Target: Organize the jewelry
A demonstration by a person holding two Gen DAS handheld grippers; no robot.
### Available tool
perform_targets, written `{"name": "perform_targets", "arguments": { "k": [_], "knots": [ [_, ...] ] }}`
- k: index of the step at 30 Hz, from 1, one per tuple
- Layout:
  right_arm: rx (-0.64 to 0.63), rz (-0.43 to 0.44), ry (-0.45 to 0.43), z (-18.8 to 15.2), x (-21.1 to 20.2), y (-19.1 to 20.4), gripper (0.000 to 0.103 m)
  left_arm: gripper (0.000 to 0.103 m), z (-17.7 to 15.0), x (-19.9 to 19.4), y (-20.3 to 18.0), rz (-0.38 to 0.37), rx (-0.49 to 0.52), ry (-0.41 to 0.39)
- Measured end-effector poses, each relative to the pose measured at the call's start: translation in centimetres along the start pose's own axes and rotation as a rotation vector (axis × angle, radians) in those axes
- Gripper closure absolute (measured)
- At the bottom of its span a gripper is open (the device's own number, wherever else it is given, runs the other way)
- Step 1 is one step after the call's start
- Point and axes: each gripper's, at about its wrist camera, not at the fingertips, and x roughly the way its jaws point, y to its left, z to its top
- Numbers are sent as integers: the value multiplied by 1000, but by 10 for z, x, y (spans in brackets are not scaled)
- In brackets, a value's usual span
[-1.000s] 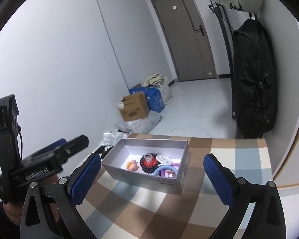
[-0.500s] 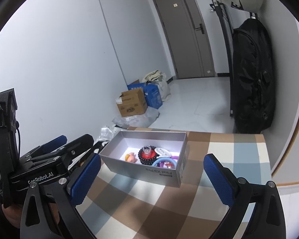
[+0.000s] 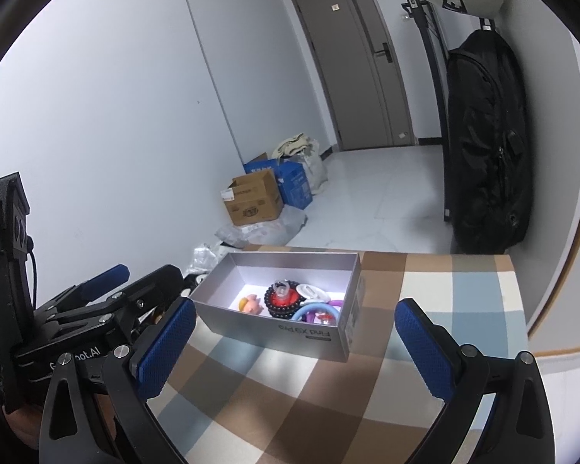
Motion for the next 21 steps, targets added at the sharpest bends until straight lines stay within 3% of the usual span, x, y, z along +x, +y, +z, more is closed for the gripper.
{"name": "perform_targets", "arguments": {
  "k": [21],
  "knots": [
    [-6,0,5,-3,-1,0,0,3,-2,6,0,-3,1,30]
  ]
}}
